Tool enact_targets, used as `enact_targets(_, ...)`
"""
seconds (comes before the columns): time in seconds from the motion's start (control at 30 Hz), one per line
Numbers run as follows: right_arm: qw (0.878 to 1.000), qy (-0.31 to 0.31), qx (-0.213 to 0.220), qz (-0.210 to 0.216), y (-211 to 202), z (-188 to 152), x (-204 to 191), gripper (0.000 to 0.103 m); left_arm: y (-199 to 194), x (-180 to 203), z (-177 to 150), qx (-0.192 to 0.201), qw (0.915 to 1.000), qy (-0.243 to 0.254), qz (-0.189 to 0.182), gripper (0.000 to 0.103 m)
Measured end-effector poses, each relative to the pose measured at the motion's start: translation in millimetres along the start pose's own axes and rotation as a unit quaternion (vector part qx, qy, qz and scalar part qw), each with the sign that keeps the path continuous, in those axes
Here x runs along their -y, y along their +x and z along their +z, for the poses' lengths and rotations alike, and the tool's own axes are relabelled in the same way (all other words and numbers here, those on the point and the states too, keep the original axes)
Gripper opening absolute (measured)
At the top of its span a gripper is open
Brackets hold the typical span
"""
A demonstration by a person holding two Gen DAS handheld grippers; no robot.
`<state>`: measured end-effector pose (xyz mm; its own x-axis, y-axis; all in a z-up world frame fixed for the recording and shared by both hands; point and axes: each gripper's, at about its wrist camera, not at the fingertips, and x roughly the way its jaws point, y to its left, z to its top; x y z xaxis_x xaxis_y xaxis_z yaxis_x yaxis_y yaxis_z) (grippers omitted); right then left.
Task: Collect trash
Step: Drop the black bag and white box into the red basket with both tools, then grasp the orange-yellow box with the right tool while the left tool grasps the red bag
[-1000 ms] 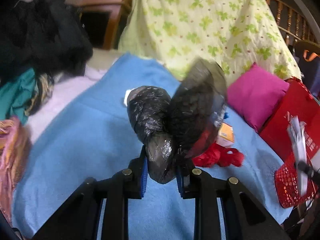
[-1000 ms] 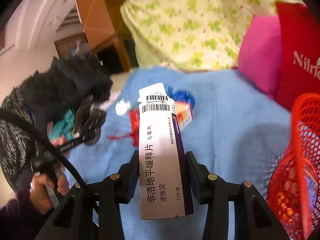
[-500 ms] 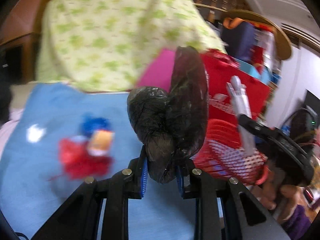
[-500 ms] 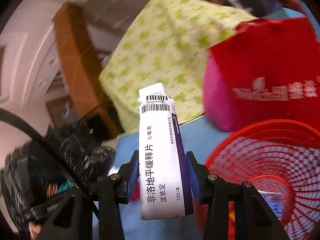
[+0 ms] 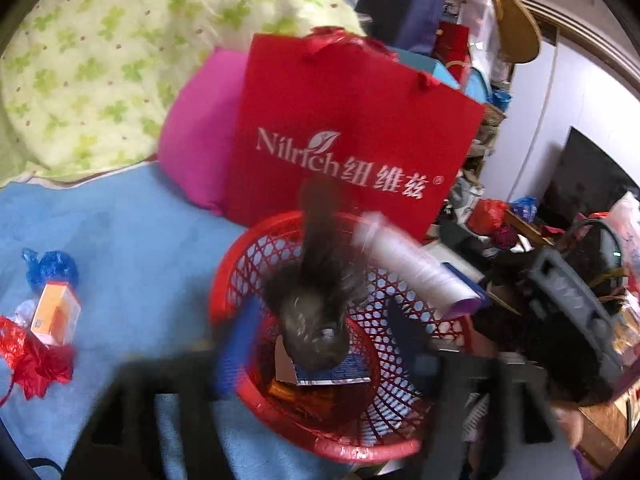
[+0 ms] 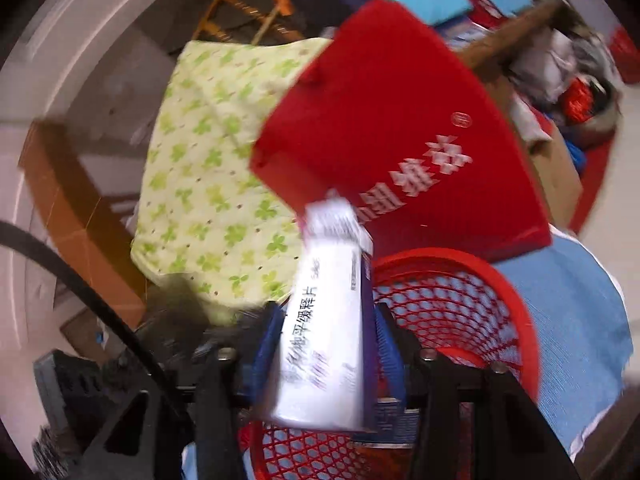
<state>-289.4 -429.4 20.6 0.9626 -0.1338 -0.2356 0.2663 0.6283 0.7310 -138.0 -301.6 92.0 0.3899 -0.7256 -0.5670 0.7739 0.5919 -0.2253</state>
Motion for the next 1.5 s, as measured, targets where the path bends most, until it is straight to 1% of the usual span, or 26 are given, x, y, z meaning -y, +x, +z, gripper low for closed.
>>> enact_targets(0.13,1.0,0.027,0.011,-0.001,-2,6,11,0.069,-2,-8,-9,-0.003,0.9999,-0.009,-0.001,0.077)
enact_targets(0.27,1.0,0.01,0.01,0.005,2,5,2,0.069,-18,-25,-18,0.004,0.9996,-0.022,0.019,0.077)
enact_targets(0.37,0.999,-0.03,0.011,0.009,2,-3,-18,0.069,-39,-49,-28,0.017,0.9981,-0.031,0.051,0.077)
enact_targets(0.47,0.996,-0.084,0.015,0.031,2,-16,-47,0.069,-67,-82,-44,0.029,0.9935,-0.046,0.1,0.078)
enact_targets(0.53,0.991,-0.122,0.012,0.056,3,-28,-70,0.069,-86,-108,-54,0.037,0.9886,-0.064,0.131,0.078)
enact_targets(0.63,0.981,-0.172,0.004,0.093,6,-49,-101,0.069,-111,-146,-70,0.046,0.9787,-0.094,0.177,0.078)
enact_targets(0.73,0.97,-0.213,-0.013,0.119,11,-72,-129,0.069,-136,-184,-86,0.055,0.9648,-0.124,0.225,0.078)
enact_targets(0.8,0.963,-0.234,-0.036,0.132,21,-91,-147,0.069,-150,-202,-96,0.063,0.9554,-0.137,0.254,0.079)
enact_targets(0.83,0.961,-0.24,-0.045,0.133,25,-97,-151,0.069,-156,-210,-102,0.065,0.9517,-0.139,0.266,0.079)
enact_targets(0.9,0.955,-0.252,-0.082,0.132,40,-115,-165,0.069,-165,-225,-113,0.067,0.9427,-0.142,0.294,0.079)
enact_targets(0.93,0.954,-0.254,-0.094,0.129,46,-121,-169,0.069,-166,-231,-117,0.066,0.94,-0.145,0.302,0.079)
enact_targets(1.0,0.95,-0.259,-0.132,0.114,64,-138,-176,0.069,-167,-242,-129,0.062,0.9352,-0.153,0.313,0.08)
enact_targets(1.13,0.94,-0.269,-0.188,0.089,90,-164,-183,0.069,-158,-257,-144,0.049,0.9321,-0.167,0.318,0.08)
enact_targets(1.23,0.933,-0.277,-0.218,0.074,105,-180,-183,0.069,-155,-265,-153,0.044,0.9319,-0.179,0.312,0.08)
enact_targets(1.3,0.928,-0.28,-0.235,0.064,116,-189,-184,0.069,-155,-269,-153,0.05,0.9342,-0.186,0.3,0.08)
enact_targets(1.37,0.926,-0.28,-0.246,0.058,126,-195,-184,0.069,-154,-274,-154,0.05,0.9323,-0.191,0.303,0.08)
enact_targets(1.5,0.919,-0.282,-0.273,0.035,151,-209,-183,0.069,-149,-284,-155,0.045,0.9332,-0.213,0.286,0.08)
